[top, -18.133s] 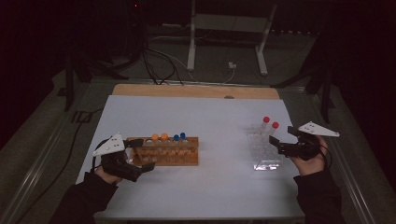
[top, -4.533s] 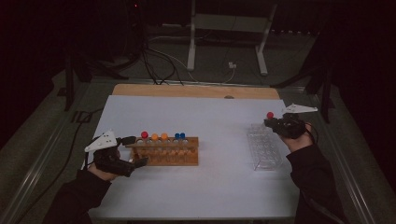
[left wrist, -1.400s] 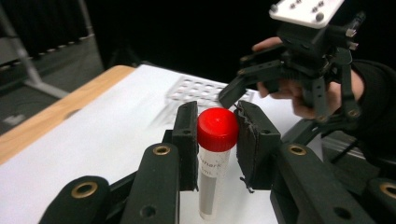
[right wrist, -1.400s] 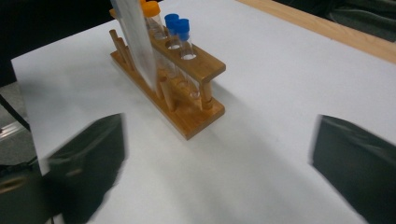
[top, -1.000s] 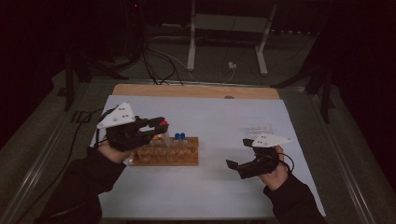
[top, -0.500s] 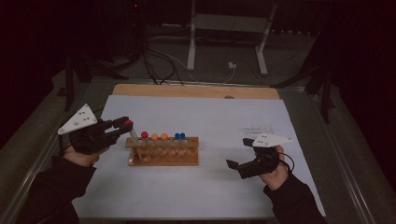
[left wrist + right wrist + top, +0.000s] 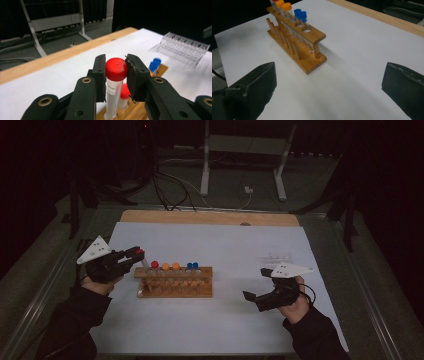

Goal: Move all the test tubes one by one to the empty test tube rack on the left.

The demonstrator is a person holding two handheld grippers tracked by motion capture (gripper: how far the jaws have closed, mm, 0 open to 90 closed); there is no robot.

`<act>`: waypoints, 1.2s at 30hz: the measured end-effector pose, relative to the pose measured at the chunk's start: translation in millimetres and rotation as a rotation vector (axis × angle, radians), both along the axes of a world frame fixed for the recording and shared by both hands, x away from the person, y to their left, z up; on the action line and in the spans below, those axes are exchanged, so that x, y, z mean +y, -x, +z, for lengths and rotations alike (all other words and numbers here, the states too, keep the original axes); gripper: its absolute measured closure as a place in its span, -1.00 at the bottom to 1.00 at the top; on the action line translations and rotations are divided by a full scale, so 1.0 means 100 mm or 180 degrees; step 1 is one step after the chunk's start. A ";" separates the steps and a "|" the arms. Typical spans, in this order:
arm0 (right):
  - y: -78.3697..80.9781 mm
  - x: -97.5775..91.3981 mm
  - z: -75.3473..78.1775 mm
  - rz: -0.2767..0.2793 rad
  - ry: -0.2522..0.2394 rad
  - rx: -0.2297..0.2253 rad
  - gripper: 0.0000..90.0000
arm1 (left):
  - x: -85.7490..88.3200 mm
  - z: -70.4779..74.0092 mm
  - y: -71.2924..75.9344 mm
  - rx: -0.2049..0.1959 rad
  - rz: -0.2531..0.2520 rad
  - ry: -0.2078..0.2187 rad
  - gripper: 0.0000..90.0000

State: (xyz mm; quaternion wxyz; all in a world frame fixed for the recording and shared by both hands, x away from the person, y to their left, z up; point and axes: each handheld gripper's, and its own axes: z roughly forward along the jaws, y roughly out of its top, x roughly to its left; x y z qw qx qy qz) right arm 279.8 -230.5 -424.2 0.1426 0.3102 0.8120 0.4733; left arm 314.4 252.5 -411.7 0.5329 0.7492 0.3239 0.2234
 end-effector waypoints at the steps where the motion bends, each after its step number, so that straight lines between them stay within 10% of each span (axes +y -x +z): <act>1: 0.00 0.00 0.00 0.0005 0.0006 0.0002 -1.00 | 0.00 -0.04 0.00 0.0021 -0.0024 0.0022 0.60; 11: 0.00 -0.01 0.00 0.0015 -0.0016 0.0020 -1.00 | -0.04 -0.34 -0.03 0.0237 -0.0053 -0.0147 0.59; 22: -0.01 -0.01 -0.01 0.0031 -0.0029 0.0033 -1.00 | -0.05 -0.36 -0.02 0.0281 -0.0148 -0.0220 0.54; 27: 0.00 -0.02 0.00 0.0041 -0.0041 0.0029 -1.00 | -0.06 -0.33 0.08 0.0293 -0.0227 -0.0149 -0.36; 36: 0.01 0.01 -0.04 0.0035 -0.0002 0.0013 -1.00 | -0.08 -0.32 0.34 0.0368 -0.0538 -0.0017 -0.96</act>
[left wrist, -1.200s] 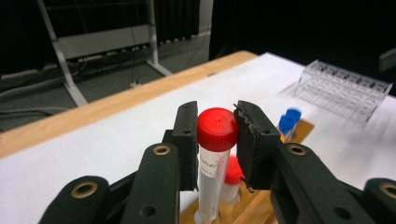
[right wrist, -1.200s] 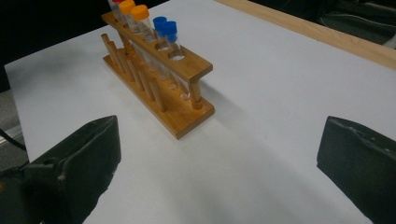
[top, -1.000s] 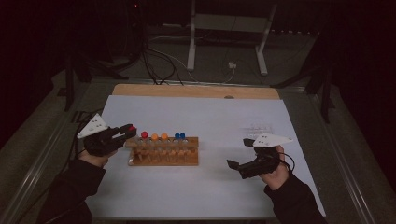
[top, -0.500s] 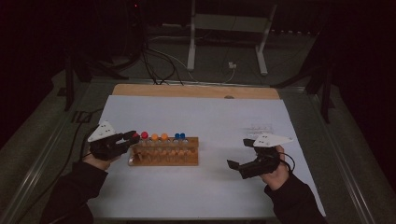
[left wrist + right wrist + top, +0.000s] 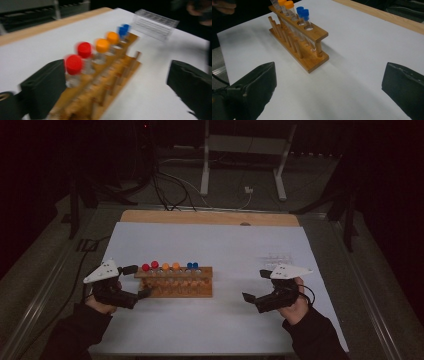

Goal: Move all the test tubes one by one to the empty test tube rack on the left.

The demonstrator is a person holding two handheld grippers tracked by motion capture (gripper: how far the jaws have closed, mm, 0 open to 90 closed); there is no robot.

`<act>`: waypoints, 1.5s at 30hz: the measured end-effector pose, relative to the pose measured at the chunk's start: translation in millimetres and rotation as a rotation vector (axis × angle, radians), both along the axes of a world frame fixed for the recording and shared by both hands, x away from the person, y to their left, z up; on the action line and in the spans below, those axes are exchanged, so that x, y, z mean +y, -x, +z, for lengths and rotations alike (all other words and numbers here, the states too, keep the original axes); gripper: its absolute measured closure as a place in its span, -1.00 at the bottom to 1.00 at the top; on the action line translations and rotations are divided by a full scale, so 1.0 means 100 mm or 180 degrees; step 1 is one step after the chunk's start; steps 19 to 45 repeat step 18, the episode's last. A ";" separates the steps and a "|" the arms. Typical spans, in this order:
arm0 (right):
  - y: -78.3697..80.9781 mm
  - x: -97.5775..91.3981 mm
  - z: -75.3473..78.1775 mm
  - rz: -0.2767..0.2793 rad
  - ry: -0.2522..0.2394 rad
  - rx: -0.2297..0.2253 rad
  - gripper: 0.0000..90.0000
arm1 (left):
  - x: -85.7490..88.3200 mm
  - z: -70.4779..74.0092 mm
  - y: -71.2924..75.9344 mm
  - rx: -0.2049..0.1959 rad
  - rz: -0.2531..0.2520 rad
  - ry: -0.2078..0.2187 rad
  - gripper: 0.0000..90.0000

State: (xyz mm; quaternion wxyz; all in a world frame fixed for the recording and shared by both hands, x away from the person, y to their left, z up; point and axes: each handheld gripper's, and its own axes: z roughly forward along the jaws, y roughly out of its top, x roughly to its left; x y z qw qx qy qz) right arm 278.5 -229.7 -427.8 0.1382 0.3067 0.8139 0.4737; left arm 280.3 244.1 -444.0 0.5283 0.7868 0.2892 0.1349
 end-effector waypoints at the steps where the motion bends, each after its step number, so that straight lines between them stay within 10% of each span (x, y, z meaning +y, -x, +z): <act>1: 0.00 0.00 0.00 0.0002 0.0008 -0.0003 -1.00 | -0.01 -0.02 0.03 0.0033 -0.0064 0.0006 -0.97; 16: 0.01 0.03 -0.04 -0.0014 -0.0005 -0.0096 -1.00 | -0.21 -0.46 0.30 0.0126 -0.0116 -0.0138 -0.99; 45: 0.01 0.02 -0.04 -0.0010 -0.0010 -0.0095 -1.00 | -0.21 -0.47 0.31 0.0109 -0.0113 -0.0129 -0.99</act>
